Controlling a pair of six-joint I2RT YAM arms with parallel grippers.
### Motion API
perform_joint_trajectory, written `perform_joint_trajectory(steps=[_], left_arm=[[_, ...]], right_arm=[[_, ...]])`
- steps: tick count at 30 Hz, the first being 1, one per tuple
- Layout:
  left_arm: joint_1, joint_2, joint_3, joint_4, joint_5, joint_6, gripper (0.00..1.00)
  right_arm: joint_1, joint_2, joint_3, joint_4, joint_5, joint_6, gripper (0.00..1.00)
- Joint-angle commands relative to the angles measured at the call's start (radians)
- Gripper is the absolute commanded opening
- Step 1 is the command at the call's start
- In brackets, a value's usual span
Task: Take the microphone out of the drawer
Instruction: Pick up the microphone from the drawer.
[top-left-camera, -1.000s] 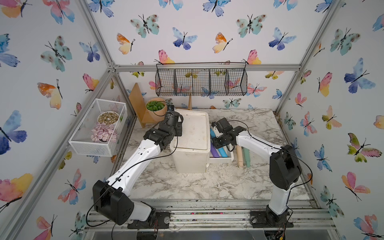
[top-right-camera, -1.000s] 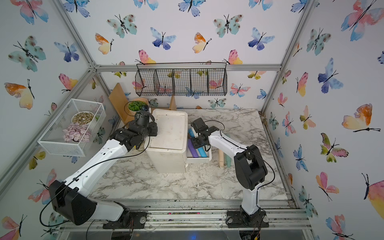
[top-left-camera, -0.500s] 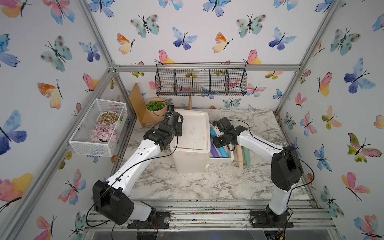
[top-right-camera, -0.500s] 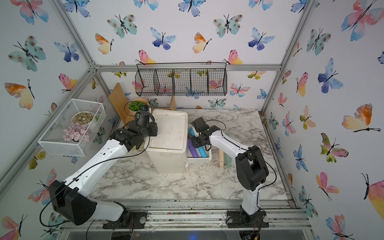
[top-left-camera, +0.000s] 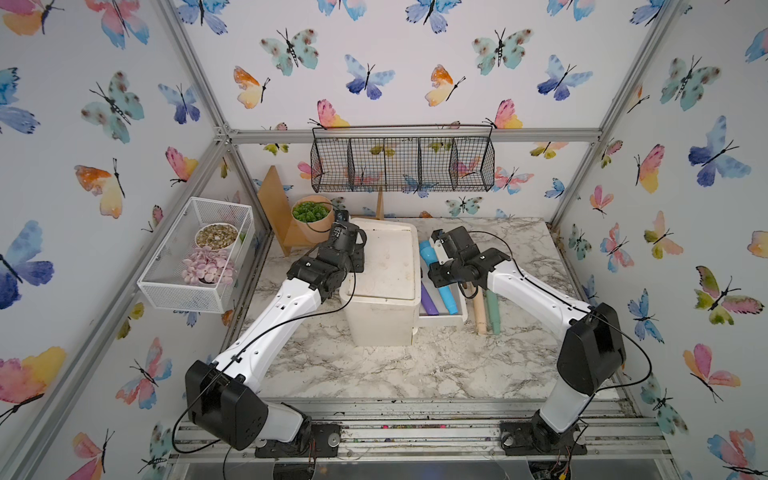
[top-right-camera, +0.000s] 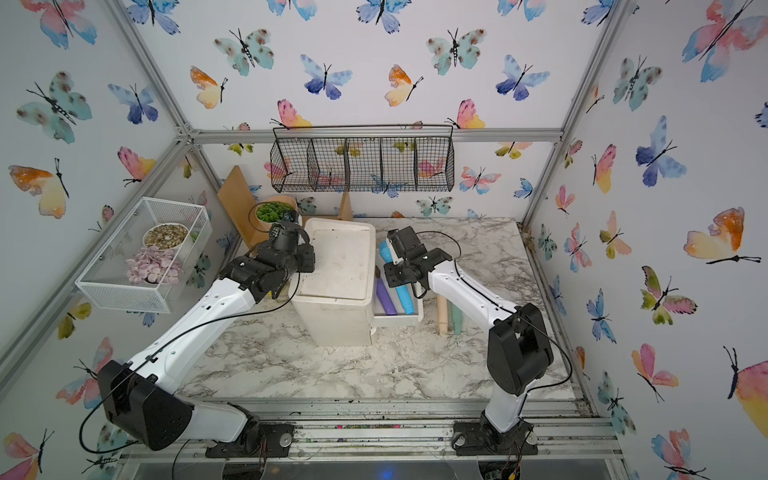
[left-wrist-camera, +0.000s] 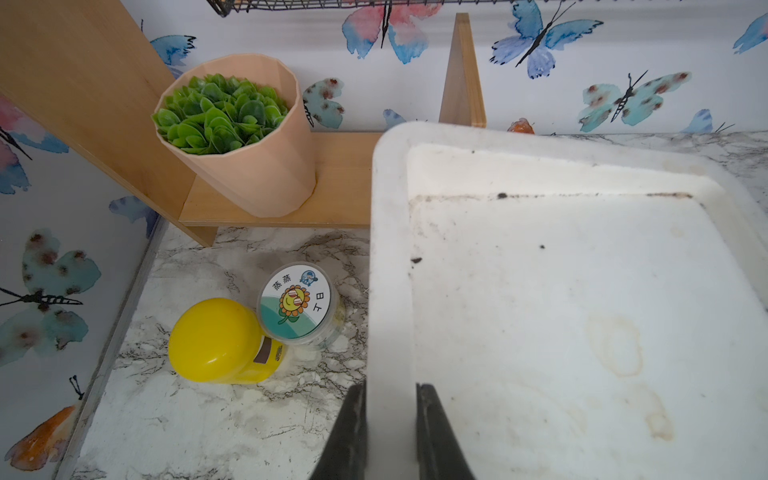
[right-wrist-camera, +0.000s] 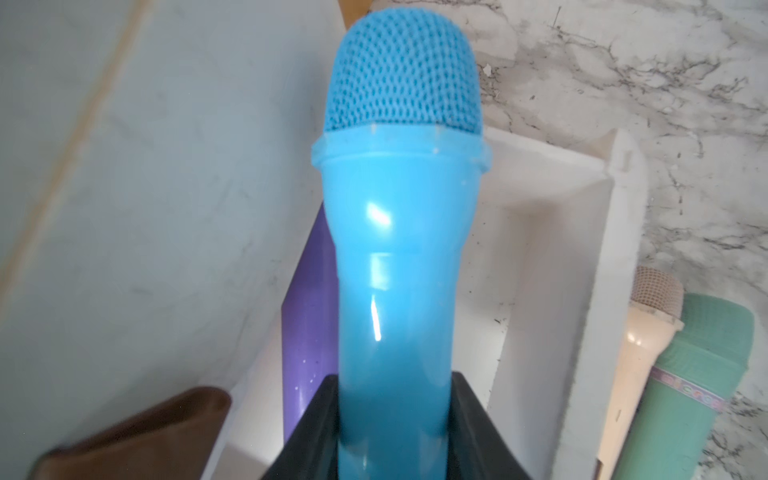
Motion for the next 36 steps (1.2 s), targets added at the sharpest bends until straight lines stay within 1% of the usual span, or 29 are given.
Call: perform_joint_trajectory(steps=[1, 6, 12, 18, 23, 27, 31, 36], left_arm=[[0.004, 0.000, -0.035, -0.029, -0.038, 0.045, 0.00], [0.004, 0.000, -0.031, -0.030, -0.039, 0.047, 0.00], [0.005, 0.000, -0.029, -0.029, -0.042, 0.052, 0.00], [0.005, 0.004, -0.027, -0.029, -0.044, 0.054, 0.00], [0.005, 0.005, -0.029, -0.029, -0.046, 0.054, 0.00], [0.005, 0.005, -0.031, -0.030, -0.047, 0.054, 0.00], [0.005, 0.002, -0.035, -0.030, -0.046, 0.054, 0.00], [0.005, 0.001, -0.034, -0.032, -0.047, 0.053, 0.00]], right_arm=[[-0.003, -0.033, 0.041, 0.023, 0.012, 0.013, 0.21], [-0.004, -0.061, 0.058, 0.035, 0.007, 0.014, 0.20], [-0.005, -0.100, 0.076, 0.041, 0.064, -0.004, 0.20], [-0.005, -0.125, 0.092, 0.010, 0.166, -0.052, 0.21], [-0.011, -0.137, 0.085, -0.025, 0.292, -0.100, 0.21], [-0.037, -0.148, 0.064, -0.035, 0.343, -0.125, 0.21], [-0.083, -0.166, 0.029, -0.031, 0.345, -0.133, 0.21], [-0.173, -0.198, -0.037, -0.002, 0.287, -0.129, 0.21]])
